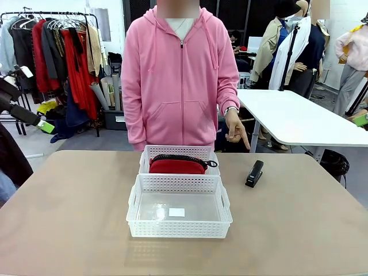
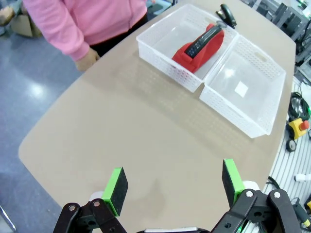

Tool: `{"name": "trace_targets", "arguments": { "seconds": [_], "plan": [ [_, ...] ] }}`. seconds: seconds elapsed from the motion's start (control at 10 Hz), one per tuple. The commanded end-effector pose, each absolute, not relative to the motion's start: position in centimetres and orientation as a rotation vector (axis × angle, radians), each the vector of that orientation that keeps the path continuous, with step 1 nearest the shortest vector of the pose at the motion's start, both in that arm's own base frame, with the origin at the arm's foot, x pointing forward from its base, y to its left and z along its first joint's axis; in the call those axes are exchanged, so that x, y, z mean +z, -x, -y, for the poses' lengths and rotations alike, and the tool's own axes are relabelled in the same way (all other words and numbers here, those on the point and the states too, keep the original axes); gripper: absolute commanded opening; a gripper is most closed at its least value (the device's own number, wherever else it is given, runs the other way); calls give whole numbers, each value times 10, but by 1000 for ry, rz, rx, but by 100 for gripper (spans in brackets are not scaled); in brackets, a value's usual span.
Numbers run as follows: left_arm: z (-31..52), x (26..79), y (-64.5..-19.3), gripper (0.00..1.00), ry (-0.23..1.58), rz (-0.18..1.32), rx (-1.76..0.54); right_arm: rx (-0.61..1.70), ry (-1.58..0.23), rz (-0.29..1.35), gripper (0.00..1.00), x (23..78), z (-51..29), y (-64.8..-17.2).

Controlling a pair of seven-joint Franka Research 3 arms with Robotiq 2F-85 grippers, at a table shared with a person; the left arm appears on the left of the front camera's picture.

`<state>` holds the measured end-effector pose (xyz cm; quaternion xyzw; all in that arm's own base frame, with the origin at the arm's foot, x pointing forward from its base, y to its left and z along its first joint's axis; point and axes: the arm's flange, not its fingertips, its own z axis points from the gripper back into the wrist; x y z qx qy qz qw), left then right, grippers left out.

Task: Distribute items into two baskets.
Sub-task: Pick up the Stapler that the person points to.

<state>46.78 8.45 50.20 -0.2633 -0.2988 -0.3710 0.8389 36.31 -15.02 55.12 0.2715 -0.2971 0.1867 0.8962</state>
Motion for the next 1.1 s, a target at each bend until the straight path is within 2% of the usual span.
{"name": "trace_targets", "arguments": {
  "seconds": [0.0, 1.0],
  "plan": [
    [-87, 502, -466, 100, 612, 707, -821, 391, -566, 631, 100, 553, 149, -364],
    [-87, 500, -467, 100, 602, 681, -807, 391, -566, 631, 100, 553, 149, -364]
  ]
}}
